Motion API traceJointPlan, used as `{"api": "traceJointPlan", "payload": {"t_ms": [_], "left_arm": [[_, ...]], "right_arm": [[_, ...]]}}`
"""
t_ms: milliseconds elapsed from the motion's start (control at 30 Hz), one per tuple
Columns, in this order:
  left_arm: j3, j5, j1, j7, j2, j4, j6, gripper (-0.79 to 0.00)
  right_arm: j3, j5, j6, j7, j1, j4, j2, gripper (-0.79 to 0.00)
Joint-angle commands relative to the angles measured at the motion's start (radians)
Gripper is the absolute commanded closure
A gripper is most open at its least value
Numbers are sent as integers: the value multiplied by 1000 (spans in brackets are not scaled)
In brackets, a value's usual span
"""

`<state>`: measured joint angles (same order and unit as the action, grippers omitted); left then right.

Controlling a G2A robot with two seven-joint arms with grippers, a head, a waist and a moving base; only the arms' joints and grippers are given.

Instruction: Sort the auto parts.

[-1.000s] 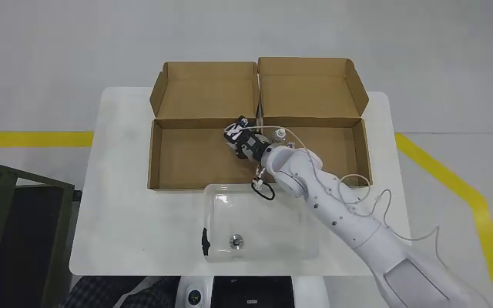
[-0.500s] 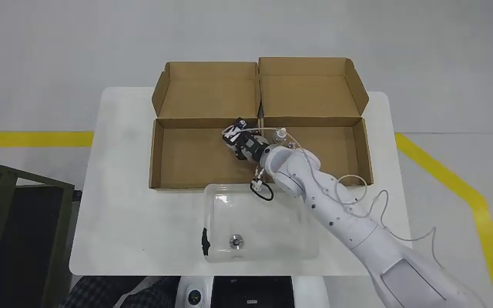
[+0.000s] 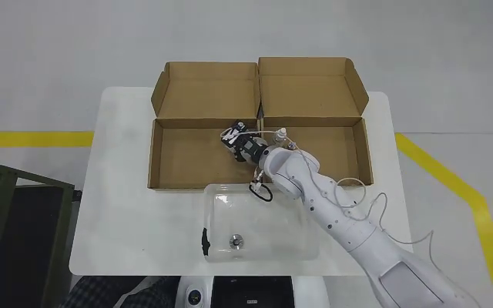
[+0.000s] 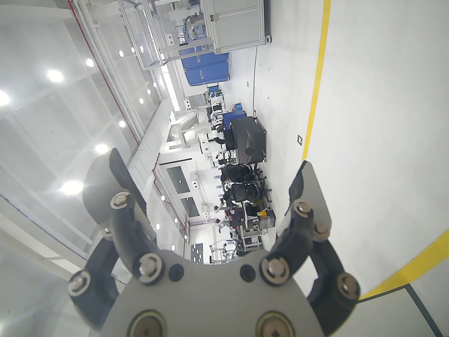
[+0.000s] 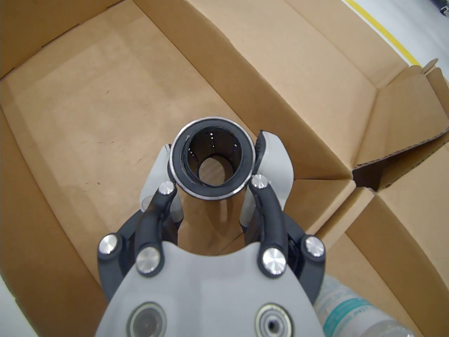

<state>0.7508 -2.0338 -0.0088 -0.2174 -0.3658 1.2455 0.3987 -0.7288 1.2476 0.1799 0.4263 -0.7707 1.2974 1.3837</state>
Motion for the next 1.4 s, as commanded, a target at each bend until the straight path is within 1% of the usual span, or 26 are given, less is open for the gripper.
{"api": "traceJointPlan", "payload": {"t_ms": [0, 100, 233, 367, 533, 667, 767, 900, 967, 1033, 1067, 1167, 1333, 1367], "left_arm": [[0, 0, 0, 0, 0, 0, 0, -785], [0, 0, 0, 0, 0, 0, 0, -785], [0, 0, 0, 0, 0, 0, 0, -785], [0, 0, 0, 0, 0, 0, 0, -785], [0, 0, 0, 0, 0, 0, 0, -785], [0, 0, 0, 0, 0, 0, 0, -785], [0, 0, 0, 0, 0, 0, 0, -785], [0, 0, 0, 0, 0, 0, 0, -785], [0, 0, 0, 0, 0, 0, 0, -785], [0, 0, 0, 0, 0, 0, 0, -785], [0, 0, 0, 0, 0, 0, 0, -785], [0, 0, 0, 0, 0, 0, 0, -785], [0, 0, 0, 0, 0, 0, 0, -785], [0, 0, 0, 0, 0, 0, 0, -785]], "right_arm": [[-7, 3, 2, 2, -4, 7, 0, -403], [-19, 3, 12, 2, -13, 22, 0, -416], [-37, 9, 28, 3, -29, 66, -3, -468], [-63, 16, 46, 9, -53, 133, -9, -505], [-101, 31, 88, 15, -104, 240, -23, -526], [-139, 57, 133, 23, -174, 350, -42, -557], [-173, 69, 181, 28, -237, 431, -58, -566], [-218, 86, 257, 31, -327, 536, -80, -579], [-239, 78, 311, 30, -371, 582, -91, -585], [-260, 77, 364, 33, -412, 623, -102, -613], [-271, 75, 391, 37, -430, 643, -107, -646], [-302, 107, 433, 37, -488, 705, -122, -693], [-346, 136, 509, 26, -584, 790, -144, -705], [-354, 138, 523, 22, -600, 801, -148, -696]]}}
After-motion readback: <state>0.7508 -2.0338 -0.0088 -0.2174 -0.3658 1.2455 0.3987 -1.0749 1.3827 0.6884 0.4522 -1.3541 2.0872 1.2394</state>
